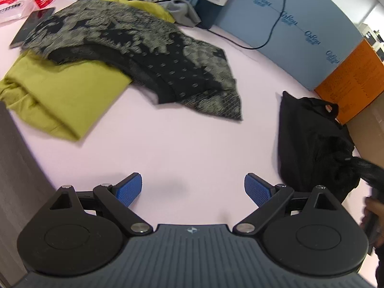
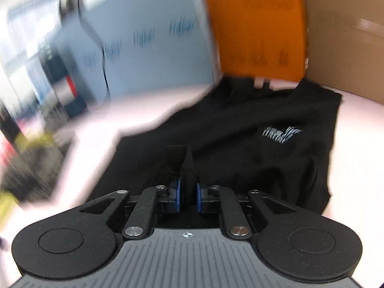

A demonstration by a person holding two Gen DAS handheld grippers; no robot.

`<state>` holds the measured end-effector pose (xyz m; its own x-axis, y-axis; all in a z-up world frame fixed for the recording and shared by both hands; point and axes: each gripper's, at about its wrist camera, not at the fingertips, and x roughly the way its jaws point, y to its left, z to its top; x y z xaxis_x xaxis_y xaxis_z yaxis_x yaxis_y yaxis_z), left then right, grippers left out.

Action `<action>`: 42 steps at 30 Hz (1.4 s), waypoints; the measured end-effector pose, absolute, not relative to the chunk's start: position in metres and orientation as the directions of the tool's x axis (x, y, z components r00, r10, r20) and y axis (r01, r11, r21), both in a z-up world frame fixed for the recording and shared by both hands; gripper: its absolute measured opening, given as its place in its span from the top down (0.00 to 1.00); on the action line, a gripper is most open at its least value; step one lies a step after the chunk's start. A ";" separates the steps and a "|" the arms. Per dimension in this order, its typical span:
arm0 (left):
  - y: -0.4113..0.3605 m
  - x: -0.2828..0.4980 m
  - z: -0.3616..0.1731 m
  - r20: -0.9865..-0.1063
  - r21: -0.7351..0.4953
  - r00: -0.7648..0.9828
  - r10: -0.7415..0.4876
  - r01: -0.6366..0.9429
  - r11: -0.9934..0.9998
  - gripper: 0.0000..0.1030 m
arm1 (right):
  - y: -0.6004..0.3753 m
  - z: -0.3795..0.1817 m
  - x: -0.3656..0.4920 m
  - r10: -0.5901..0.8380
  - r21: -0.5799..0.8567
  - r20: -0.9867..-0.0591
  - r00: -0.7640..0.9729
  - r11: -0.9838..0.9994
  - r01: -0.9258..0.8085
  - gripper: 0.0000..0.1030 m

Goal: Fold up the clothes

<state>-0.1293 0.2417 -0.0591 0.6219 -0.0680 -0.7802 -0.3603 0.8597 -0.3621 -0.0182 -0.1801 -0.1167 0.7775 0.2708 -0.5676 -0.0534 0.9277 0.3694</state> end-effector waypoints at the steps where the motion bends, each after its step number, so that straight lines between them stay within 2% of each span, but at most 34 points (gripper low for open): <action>1: 0.239 -0.125 -0.058 -0.776 -0.362 0.626 -0.074 -0.347 0.865 0.11 | -0.193 -0.105 -0.031 0.275 0.409 -0.525 0.806 0.911 -0.044 0.89; 5: 0.225 -0.105 -0.054 -0.766 -0.359 0.636 -0.094 -0.302 0.883 0.11 | -0.258 -0.070 -0.104 0.182 0.515 -0.393 0.901 0.856 0.052 0.89; 7: 0.217 -0.096 -0.055 -0.759 -0.367 0.642 -0.110 -0.283 0.886 0.11 | -0.291 -0.071 -0.146 0.084 0.528 -0.398 0.914 0.835 0.153 0.89; 8: 0.213 -0.092 -0.055 -0.755 -0.373 0.645 -0.119 -0.273 0.887 0.11 | -0.305 -0.077 -0.167 0.018 0.507 -0.429 0.903 0.832 0.224 0.88; 10: 0.203 -0.084 -0.057 -0.749 -0.381 0.648 -0.138 -0.251 0.890 0.11 | -0.328 -0.093 -0.209 -0.177 0.418 -0.527 0.831 0.797 0.435 0.69; 11: 0.198 -0.080 -0.058 -0.748 -0.383 0.647 -0.149 -0.237 0.893 0.11 | -0.339 -0.102 -0.230 -0.271 0.392 -0.560 0.783 0.746 0.538 0.47; 13: 0.189 -0.073 -0.060 -0.750 -0.382 0.640 -0.168 -0.211 0.900 0.11 | -0.358 -0.118 -0.272 -0.426 0.346 -0.609 0.668 0.615 0.708 0.44; 14: 0.184 -0.070 -0.062 -0.750 -0.382 0.637 -0.178 -0.197 0.903 0.11 | -0.362 -0.123 -0.291 -0.448 0.378 -0.603 0.660 0.568 0.731 0.44; 16: 0.174 -0.064 -0.064 -0.746 -0.390 0.632 -0.210 -0.159 0.907 0.11 | -0.359 -0.127 -0.314 -0.459 0.412 -0.572 0.680 0.556 0.722 0.39; 18: 0.163 -0.058 -0.066 -0.729 -0.408 0.631 -0.266 -0.090 0.908 0.11 | -0.347 -0.128 -0.315 -0.418 0.392 -0.552 0.722 0.634 0.667 0.20; 20: 0.147 -0.055 -0.065 -0.691 -0.421 0.635 -0.344 0.032 0.906 0.11 | -0.332 -0.129 -0.308 -0.351 0.374 -0.542 0.764 0.713 0.593 0.19; 22: 0.128 -0.054 -0.064 -0.652 -0.381 0.644 -0.401 0.179 0.907 0.11 | -0.320 -0.133 -0.299 -0.265 0.399 -0.539 0.799 0.755 0.520 0.19; 26: 0.090 -0.044 -0.066 -0.644 -0.291 0.604 -0.470 0.375 0.880 0.11 | -0.301 -0.139 -0.279 -0.084 0.458 -0.535 0.841 0.807 0.372 0.19; 27: 0.083 -0.040 -0.066 -0.643 -0.283 0.591 -0.487 0.407 0.868 0.14 | -0.298 -0.140 -0.275 -0.046 0.461 -0.534 0.844 0.821 0.337 0.17; 28: 0.078 -0.037 -0.065 -0.641 -0.287 0.577 -0.506 0.431 0.855 0.40 | -0.296 -0.140 -0.274 -0.031 0.456 -0.533 0.846 0.831 0.318 0.17; 29: 0.073 -0.033 -0.063 -0.638 -0.290 0.563 -0.525 0.456 0.841 0.60 | -0.295 -0.139 -0.273 -0.019 0.452 -0.531 0.847 0.840 0.302 0.17; 30: 0.068 -0.029 -0.060 -0.638 -0.296 0.549 -0.540 0.473 0.830 0.88 | -0.293 -0.137 -0.272 -0.016 0.452 -0.525 0.851 0.842 0.295 0.16; 31: 0.066 -0.024 -0.054 -0.629 -0.311 0.542 -0.557 0.481 0.819 0.92 | -0.293 -0.135 -0.271 -0.015 0.452 -0.519 0.855 0.844 0.289 0.16; 33: 0.066 -0.010 -0.039 -0.573 -0.370 0.561 -0.598 0.474 0.799 0.92 | -0.296 -0.132 -0.271 -0.017 0.461 -0.509 0.860 0.839 0.290 0.16; 36: 0.067 0.024 -0.020 -0.511 -0.448 0.643 -0.570 0.367 0.815 0.88 | -0.300 -0.130 -0.263 -0.011 0.476 -0.509 0.861 0.829 0.292 0.16; 37: 0.068 0.037 -0.017 -0.508 -0.460 0.679 -0.530 0.306 0.833 0.72 | -0.301 -0.131 -0.257 -0.004 0.482 -0.512 0.859 0.826 0.291 0.16; 38: 0.072 0.047 -0.015 -0.512 -0.475 0.703 -0.493 0.246 0.845 0.42 | -0.300 -0.131 -0.254 0.005 0.486 -0.513 0.858 0.826 0.286 0.16; 39: 0.078 0.053 -0.014 -0.516 -0.491 0.721 -0.462 0.193 0.850 0.30 | -0.300 -0.130 -0.252 0.012 0.487 -0.511 0.860 0.828 0.278 0.16; 40: 0.084 0.059 -0.013 -0.522 -0.506 0.737 -0.430 0.138 0.851 0.24 | -0.299 -0.128 -0.251 0.015 0.487 -0.503 0.864 0.831 0.269 0.16; 42: 0.100 0.061 -0.013 -0.524 -0.527 0.746 -0.411 0.095 0.844 0.24 | -0.296 -0.124 -0.250 0.035 0.477 -0.480 0.877 0.849 0.228 0.16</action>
<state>0.0606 0.1001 -0.0130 0.7458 -0.4110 -0.5243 0.0947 0.8444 -0.5272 -0.2504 -0.2960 -0.1240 0.8766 0.0347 -0.4801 0.2275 0.8491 0.4768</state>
